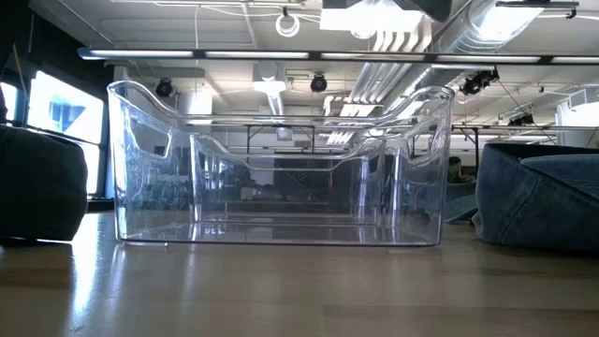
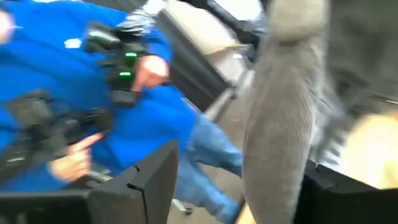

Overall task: Pick & Place hat
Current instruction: Put the top gray cap into the top transparent bin

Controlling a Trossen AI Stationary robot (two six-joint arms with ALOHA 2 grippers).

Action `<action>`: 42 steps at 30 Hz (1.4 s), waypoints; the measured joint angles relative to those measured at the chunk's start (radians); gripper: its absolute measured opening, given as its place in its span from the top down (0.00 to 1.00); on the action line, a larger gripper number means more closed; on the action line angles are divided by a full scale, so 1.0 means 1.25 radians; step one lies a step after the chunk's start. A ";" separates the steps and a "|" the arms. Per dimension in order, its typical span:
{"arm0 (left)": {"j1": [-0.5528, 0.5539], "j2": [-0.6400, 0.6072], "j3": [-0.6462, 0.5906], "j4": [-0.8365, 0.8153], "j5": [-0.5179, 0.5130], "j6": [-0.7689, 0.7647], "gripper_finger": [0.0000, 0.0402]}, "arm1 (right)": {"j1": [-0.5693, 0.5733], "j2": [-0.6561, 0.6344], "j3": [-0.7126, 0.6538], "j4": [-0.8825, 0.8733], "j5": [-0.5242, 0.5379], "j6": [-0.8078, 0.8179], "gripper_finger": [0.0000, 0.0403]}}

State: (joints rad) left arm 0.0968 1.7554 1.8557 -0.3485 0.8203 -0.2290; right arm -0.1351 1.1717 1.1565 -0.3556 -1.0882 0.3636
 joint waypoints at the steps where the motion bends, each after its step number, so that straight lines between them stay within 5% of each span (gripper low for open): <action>1: -0.003 0.000 0.000 0.000 -0.001 0.000 1.00 | -0.005 0.000 -0.011 0.046 -0.028 0.028 0.49; 7: -0.019 0.000 0.000 -0.025 -0.018 0.031 1.00 | -0.018 -0.002 -0.048 0.260 -0.099 0.167 0.70; 15: -0.031 0.000 0.000 -0.042 -0.041 0.042 1.00 | -0.019 -0.002 -0.081 0.304 -0.112 0.232 0.98; 22: -0.029 0.000 0.000 -0.042 -0.091 -0.010 0.96 | -0.017 -0.014 -0.085 0.306 -0.053 0.218 0.99; 33: -0.015 0.000 0.000 -0.028 -0.026 0.000 0.52 | -0.017 -0.064 -0.085 0.306 -0.006 0.211 0.99; 42: -0.014 0.058 0.000 0.015 -0.068 0.036 0.51 | -0.017 -0.085 -0.084 0.308 0.001 0.233 0.99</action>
State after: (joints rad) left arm 0.0787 1.8273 1.8556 -0.3292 0.7347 -0.1839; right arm -0.1562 1.0652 1.0515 0.0295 -1.0875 0.6552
